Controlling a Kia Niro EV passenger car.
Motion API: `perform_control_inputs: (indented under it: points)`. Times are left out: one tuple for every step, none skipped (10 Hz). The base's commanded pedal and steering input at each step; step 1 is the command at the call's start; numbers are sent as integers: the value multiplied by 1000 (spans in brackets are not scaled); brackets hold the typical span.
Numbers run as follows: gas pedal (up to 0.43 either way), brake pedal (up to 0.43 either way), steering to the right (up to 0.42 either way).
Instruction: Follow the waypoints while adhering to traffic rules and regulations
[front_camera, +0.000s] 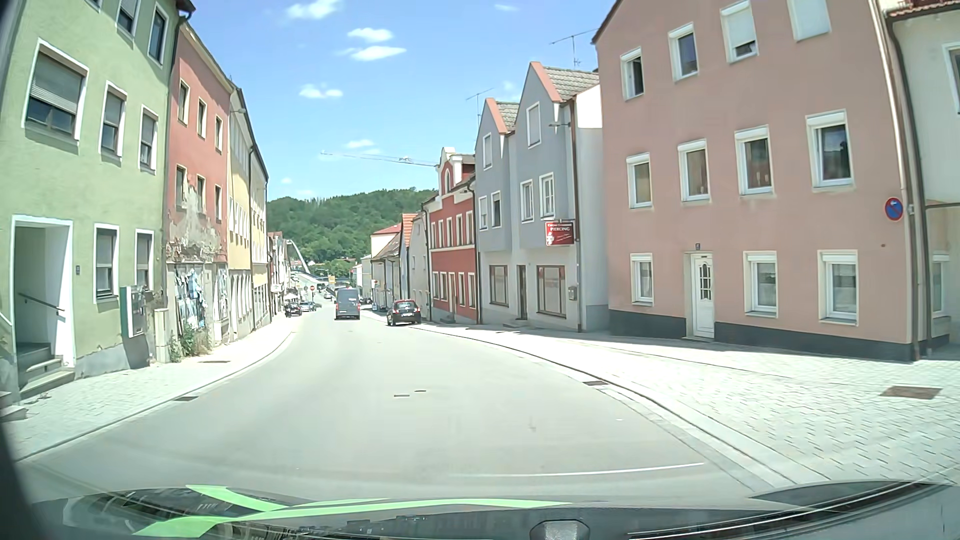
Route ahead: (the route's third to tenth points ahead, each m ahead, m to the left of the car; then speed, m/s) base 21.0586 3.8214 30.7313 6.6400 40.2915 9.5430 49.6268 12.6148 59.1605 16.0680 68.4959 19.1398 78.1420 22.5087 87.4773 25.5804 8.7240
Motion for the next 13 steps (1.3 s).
perform_control_inputs:
  points:
    - [28, 0, -58]
    - [47, 0, -68]
    - [47, 0, -76]
    - [47, 0, -82]
    - [59, 0, -89]
    - [59, 0, -92]
    - [59, 0, -93]
    - [59, 0, -93]
    - [59, 0, -94]
    - [39, 0, -95]
    - [39, 0, -97]
    - [28, 0, -97]
    - [28, 0, -95]
